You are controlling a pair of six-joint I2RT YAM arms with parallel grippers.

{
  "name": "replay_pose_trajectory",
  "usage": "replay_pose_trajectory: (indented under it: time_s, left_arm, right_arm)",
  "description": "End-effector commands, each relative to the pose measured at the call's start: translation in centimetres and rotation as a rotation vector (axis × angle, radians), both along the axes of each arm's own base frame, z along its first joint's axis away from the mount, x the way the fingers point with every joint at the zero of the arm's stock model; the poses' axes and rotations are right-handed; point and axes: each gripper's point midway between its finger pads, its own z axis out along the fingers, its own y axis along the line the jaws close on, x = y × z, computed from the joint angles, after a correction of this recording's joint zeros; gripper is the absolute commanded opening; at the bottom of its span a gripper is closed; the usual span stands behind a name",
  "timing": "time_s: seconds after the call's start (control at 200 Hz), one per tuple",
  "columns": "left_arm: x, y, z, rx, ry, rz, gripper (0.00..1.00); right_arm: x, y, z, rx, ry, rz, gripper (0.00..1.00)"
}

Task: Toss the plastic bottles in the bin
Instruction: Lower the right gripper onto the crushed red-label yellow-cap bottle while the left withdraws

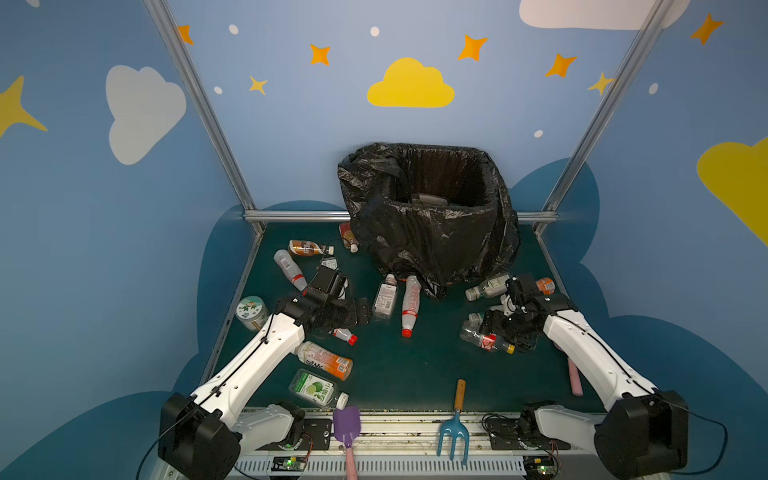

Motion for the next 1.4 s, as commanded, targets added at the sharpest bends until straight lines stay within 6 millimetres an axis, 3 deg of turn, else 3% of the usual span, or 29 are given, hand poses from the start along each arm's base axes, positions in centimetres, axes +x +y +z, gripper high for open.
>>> replay_pose_trajectory:
  time_s: [0.0, 0.34, 0.571, 0.851, 1.106, 1.397]
  left_arm:
    - [0.4, -0.2, 1.7, -0.033, -0.061, 0.001, 1.0]
    - [0.0, 0.9, 2.5, 0.021, -0.107, -0.015, 1.0]
    - [-0.5, 1.3, 2.8, 0.026, -0.12, -0.014, 1.0]
    - [-0.9, 1.8, 3.3, 0.03, -0.14, -0.011, 1.0]
    - [-1.3, 2.4, 3.1, 0.026, -0.15, 0.013, 1.0]
    - [-1.1, 2.5, 2.6, 0.025, -0.149, 0.017, 1.0]
  right_arm:
    - [1.9, -0.2, 0.2, -0.033, -0.035, 0.031, 0.89]
    - [4.3, -0.5, -1.7, -0.113, -0.019, 0.174, 0.95]
    - [4.3, 0.1, -3.0, -0.099, 0.033, 0.25, 0.95]
    - [2.9, 2.2, -4.9, 0.029, 0.117, 0.268, 0.96]
    - [-0.3, 3.5, -4.9, 0.145, 0.222, 0.157, 0.96]
    - [-3.2, 3.5, -4.1, 0.163, 0.241, 0.09, 0.95]
